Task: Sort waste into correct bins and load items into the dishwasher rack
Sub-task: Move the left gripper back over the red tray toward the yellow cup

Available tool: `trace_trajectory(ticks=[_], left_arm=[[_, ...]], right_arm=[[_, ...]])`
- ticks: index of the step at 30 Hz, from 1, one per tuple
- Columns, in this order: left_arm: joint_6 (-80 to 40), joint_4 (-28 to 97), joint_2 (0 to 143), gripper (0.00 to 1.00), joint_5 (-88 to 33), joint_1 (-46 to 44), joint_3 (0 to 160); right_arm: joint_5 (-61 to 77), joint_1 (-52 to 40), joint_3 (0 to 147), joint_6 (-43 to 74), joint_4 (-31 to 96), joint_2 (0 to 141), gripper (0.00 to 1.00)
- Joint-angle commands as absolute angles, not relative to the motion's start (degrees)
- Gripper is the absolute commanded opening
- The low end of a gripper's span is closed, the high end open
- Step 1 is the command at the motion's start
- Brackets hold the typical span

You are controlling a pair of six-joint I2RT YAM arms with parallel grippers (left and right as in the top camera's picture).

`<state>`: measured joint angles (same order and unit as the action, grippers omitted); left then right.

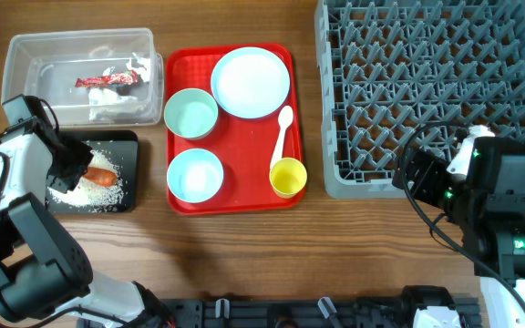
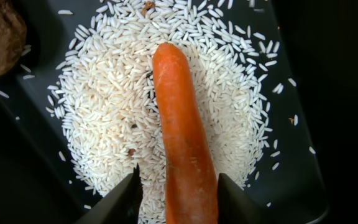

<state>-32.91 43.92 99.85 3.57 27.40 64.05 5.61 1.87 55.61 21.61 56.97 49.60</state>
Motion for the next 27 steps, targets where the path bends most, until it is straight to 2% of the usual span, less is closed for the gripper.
trace_trajectory(ticks=[1,2,7,9,14,19,22,27], left_arm=[[-31.7,45.3,99.0,0.32,1.5,27.4,65.7],[-29.7,47.1,98.3,0.31,-1.3,27.4,67.7],[-14.7,53.1,92.4,0.50,-18.8,23.6,75.9],[-9.9,53.7,89.6,0.56,-22.7,18.0,76.4],[-6.5,53.0,89.2,0.70,-22.5,1.7,76.4],[-6.4,48.1,93.6,0.74,-21.3,-13.8,76.4],[-6.0,46.0,96.4,0.78,-21.4,-19.3,76.4],[-1.8,45.2,101.1,0.76,-17.0,-27.5,76.4]], right_arm=[[6.4,1.7,55.6,21.0,57.1,49.7,1.00],[6.4,1.7,55.6,21.0,57.0,49.7,1.00],[6.5,1.7,55.6,21.1,56.7,49.7,1.00],[6.5,1.7,55.6,21.1,56.3,49.7,1.00],[6.5,1.7,55.6,21.1,55.9,49.7,1.00],[6.5,1.7,55.6,21.1,55.9,49.8,1.00],[6.5,1.7,55.6,21.1,55.9,50.6,1.00],[6.5,1.7,55.6,21.1,55.9,53.5,1.00]])
